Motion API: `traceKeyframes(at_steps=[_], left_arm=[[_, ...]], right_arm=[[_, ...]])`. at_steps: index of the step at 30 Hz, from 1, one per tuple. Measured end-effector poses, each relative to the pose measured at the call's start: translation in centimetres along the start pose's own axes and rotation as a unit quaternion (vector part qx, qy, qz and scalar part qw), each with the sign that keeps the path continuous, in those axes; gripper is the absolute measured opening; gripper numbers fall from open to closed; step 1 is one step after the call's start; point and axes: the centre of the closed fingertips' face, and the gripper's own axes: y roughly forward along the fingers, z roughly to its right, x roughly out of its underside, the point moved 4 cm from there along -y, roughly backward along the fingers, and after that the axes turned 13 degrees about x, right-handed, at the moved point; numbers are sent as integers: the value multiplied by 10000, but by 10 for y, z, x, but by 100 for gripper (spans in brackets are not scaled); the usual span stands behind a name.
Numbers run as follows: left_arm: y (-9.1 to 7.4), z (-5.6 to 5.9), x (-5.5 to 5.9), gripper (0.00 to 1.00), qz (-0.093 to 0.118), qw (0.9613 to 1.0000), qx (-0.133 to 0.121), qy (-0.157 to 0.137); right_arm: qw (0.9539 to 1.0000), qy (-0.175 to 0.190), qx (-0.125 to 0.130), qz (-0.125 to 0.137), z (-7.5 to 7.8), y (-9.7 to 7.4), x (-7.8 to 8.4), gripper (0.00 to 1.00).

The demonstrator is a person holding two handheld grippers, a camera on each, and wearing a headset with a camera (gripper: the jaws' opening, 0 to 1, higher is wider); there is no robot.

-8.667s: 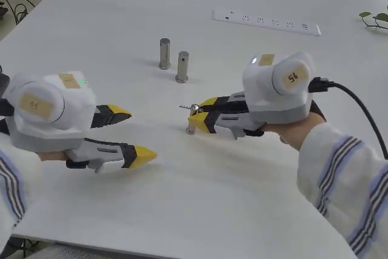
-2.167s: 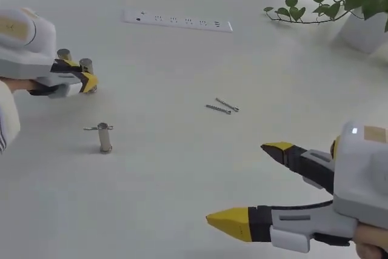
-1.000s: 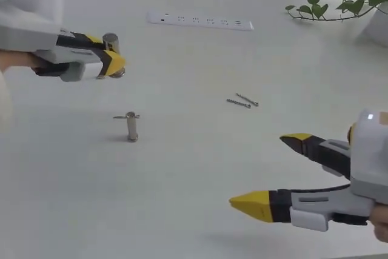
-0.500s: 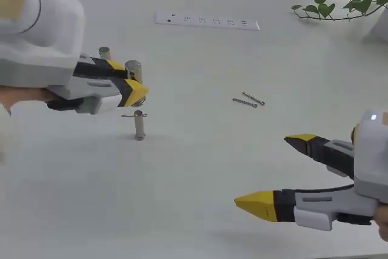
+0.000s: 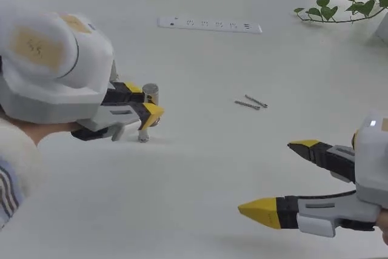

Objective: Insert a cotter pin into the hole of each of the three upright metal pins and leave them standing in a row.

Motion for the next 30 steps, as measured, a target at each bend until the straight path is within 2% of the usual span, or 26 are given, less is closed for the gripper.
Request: traceKeyframes(at_steps=[4, 9, 20, 30], left_arm=[[8, 4, 9, 11, -88, 9999, 11, 136], [17, 11, 17, 11, -115, 9998, 149, 112], [42, 18, 36, 11, -198, 9994, 264, -69], [55, 20, 44, 11, -271, 9994, 79, -217]], right_arm=[[10000, 21, 11, -14, 0, -1, 1, 96], [10000, 35, 22, -17, 0, -1, 3, 96], [10000, 48, 14, -26, -1, 0, 5, 96], [10000, 47, 36, -45, 2, 2, 8, 96]])
